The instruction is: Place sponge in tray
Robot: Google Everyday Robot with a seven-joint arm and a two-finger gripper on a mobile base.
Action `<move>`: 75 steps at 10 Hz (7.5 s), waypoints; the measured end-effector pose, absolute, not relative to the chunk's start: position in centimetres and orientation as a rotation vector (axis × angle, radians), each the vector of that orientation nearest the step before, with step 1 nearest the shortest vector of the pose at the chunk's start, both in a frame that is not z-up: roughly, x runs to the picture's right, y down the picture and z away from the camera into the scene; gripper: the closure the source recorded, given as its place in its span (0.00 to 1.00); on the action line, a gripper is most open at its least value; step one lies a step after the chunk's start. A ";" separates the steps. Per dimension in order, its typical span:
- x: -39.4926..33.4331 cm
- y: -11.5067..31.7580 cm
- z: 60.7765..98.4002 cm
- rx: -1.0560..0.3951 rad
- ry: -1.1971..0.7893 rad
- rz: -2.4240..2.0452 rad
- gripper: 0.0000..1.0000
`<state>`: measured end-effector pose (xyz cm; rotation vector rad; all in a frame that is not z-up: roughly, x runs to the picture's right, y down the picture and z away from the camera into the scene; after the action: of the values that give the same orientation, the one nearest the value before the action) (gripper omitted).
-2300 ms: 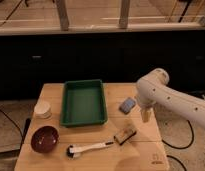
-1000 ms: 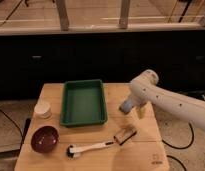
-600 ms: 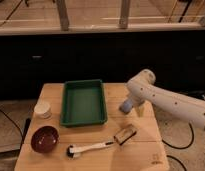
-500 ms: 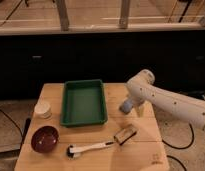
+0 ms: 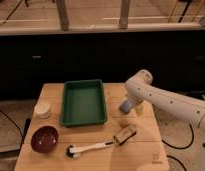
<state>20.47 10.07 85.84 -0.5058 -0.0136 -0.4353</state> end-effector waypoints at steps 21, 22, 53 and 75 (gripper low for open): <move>20.2 12.3 88.5 -0.537 -0.022 -0.597 0.20; 20.3 12.5 88.5 -0.539 -0.022 -0.599 0.20; 22.4 13.4 91.0 -0.641 -0.091 -0.575 0.25; 23.2 12.7 90.6 -0.657 -0.098 -0.562 0.92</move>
<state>23.18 12.66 90.62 -0.6572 -0.0976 -0.5616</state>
